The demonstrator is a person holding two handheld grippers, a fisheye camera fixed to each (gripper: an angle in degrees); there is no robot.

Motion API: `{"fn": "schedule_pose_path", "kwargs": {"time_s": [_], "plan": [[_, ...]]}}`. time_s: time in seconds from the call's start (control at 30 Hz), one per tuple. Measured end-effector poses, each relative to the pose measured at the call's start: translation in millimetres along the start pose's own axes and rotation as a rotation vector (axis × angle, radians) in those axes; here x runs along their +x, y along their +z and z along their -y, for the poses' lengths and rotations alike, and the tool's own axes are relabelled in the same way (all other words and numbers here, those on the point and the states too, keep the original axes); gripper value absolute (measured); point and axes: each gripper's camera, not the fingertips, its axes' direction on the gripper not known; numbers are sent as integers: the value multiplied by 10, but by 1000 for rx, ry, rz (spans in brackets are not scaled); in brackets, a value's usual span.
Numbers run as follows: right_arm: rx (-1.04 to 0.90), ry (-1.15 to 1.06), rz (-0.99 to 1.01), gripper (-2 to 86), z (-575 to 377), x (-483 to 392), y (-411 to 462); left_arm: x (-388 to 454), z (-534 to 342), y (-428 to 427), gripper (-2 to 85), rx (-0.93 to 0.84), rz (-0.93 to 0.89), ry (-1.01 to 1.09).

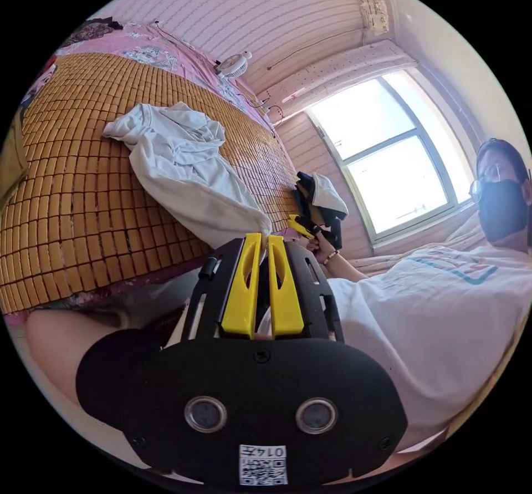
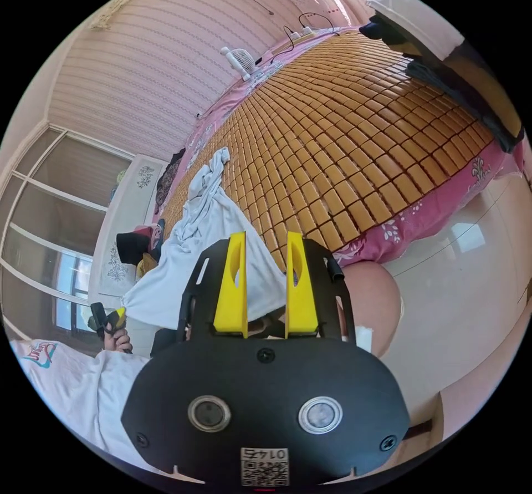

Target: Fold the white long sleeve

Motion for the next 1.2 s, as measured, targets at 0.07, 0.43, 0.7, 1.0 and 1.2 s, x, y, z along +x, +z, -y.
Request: {"fn": "schedule_pose_path", "kwargs": {"time_s": [0.07,0.43,0.7,1.0,1.2], "plan": [[-46,-38,-44,110,59,-47,38,14,-68,31,-3,-4,-6,-13],[-442,-418,-307,118,414,-469,680,165,-302,-99,-3,70,29,-16],[-541,-480,-276,108,652,-482,548,371,-558,-163,-5,131,63,3],[-604,-397,-225,6,732,-88,551,661,-976,-158,-4,179,91,27],[-264,-211,235,0,940,356,-487,884,-1269,-376,-6,257,136,88]]}}
